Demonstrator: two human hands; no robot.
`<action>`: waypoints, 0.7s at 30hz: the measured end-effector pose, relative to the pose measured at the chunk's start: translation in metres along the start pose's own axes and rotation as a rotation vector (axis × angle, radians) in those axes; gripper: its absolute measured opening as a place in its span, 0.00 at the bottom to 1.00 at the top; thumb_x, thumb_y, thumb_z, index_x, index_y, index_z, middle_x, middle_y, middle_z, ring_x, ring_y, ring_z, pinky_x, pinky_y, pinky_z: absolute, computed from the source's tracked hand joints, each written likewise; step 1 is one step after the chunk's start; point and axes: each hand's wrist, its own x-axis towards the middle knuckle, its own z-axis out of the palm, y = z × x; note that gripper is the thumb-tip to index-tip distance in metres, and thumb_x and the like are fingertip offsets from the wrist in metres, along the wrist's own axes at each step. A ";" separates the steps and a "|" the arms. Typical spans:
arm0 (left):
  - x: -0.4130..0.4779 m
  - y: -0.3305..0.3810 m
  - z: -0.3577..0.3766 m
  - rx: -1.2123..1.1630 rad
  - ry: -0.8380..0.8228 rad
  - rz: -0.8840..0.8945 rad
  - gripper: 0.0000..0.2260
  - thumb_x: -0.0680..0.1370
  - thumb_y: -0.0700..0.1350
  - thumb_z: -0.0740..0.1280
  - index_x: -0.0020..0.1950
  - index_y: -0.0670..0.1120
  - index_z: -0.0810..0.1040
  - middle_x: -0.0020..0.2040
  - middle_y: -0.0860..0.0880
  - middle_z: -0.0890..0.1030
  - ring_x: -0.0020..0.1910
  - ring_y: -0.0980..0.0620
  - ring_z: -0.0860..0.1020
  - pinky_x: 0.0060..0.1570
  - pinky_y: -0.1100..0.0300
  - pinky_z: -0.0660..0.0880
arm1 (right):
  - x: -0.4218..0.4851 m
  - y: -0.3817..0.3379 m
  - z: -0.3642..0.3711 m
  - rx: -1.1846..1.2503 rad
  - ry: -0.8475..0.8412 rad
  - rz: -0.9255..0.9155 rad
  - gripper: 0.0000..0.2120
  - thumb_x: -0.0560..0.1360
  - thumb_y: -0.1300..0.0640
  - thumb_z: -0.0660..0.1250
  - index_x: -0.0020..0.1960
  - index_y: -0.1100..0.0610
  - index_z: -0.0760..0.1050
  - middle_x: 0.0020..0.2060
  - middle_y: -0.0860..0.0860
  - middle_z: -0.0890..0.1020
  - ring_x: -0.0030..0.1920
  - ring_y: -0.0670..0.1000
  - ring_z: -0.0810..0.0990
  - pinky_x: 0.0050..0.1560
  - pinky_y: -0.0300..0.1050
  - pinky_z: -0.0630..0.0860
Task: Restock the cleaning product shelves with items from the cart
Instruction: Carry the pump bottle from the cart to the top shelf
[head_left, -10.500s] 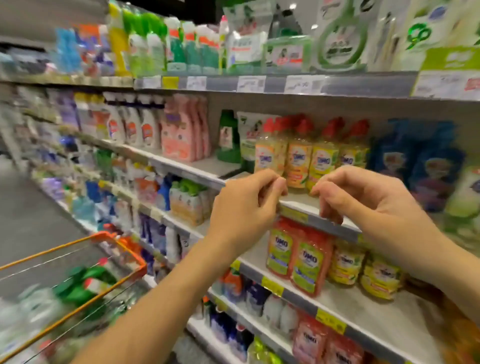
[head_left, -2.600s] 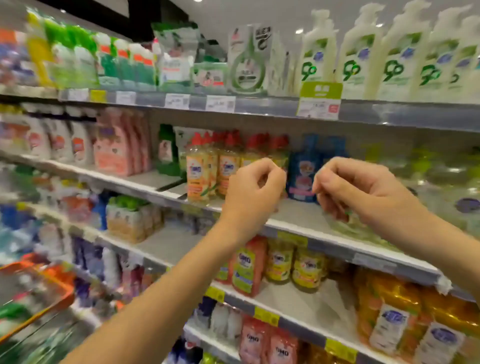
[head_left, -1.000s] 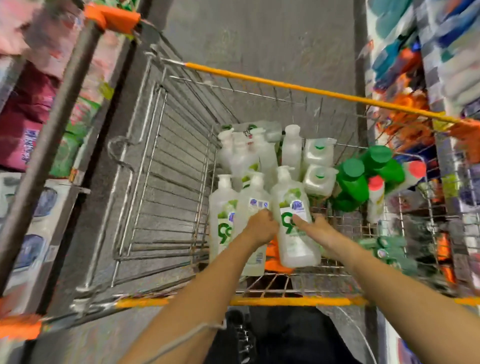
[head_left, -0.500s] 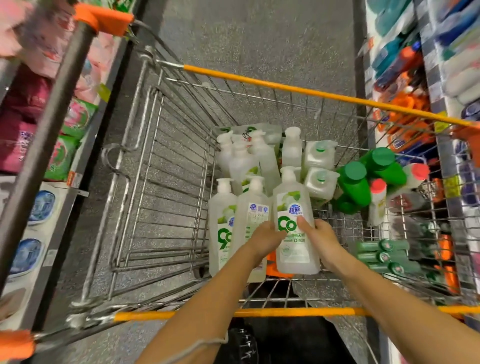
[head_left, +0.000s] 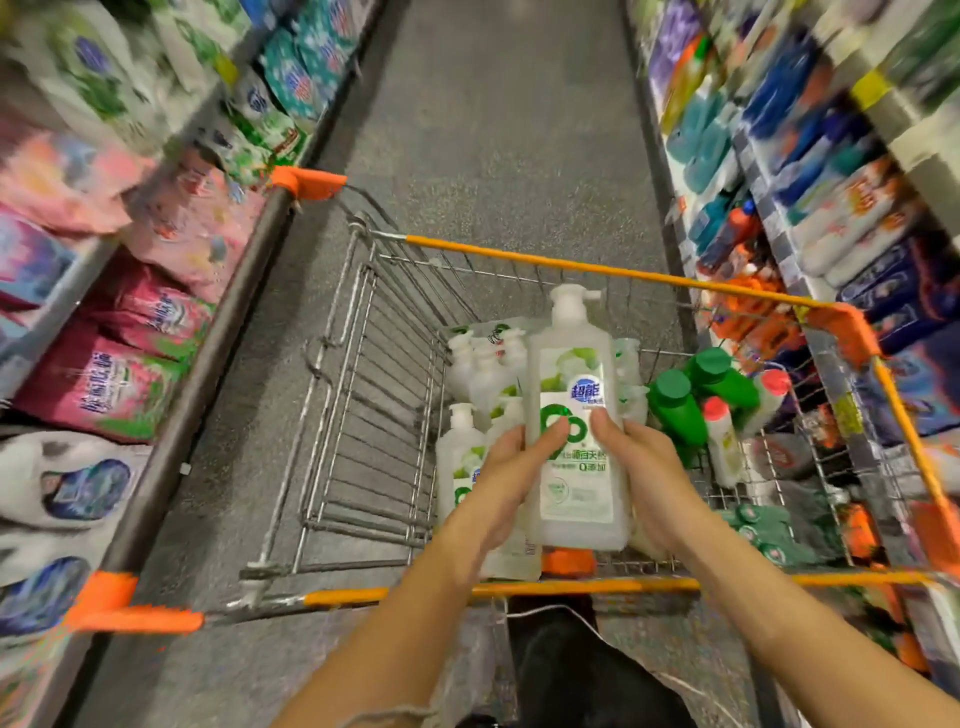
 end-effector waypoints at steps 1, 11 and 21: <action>-0.010 0.003 0.001 0.003 -0.001 0.036 0.17 0.76 0.52 0.70 0.62 0.46 0.78 0.55 0.45 0.84 0.55 0.47 0.82 0.59 0.49 0.77 | -0.013 -0.005 0.004 0.014 -0.010 -0.026 0.18 0.77 0.52 0.66 0.61 0.62 0.77 0.51 0.59 0.84 0.52 0.60 0.84 0.54 0.58 0.79; -0.131 0.020 0.031 0.170 -0.194 0.311 0.23 0.72 0.54 0.73 0.63 0.45 0.75 0.56 0.45 0.83 0.54 0.47 0.82 0.49 0.55 0.79 | -0.176 -0.030 0.022 0.046 0.070 -0.325 0.18 0.74 0.51 0.67 0.57 0.62 0.78 0.50 0.59 0.85 0.51 0.60 0.84 0.52 0.55 0.81; -0.247 -0.014 0.125 0.106 -0.474 0.458 0.29 0.66 0.54 0.73 0.59 0.40 0.72 0.56 0.37 0.81 0.52 0.39 0.81 0.49 0.46 0.80 | -0.359 -0.018 -0.010 0.130 0.340 -0.546 0.15 0.74 0.53 0.66 0.57 0.61 0.77 0.50 0.58 0.85 0.49 0.59 0.84 0.48 0.53 0.82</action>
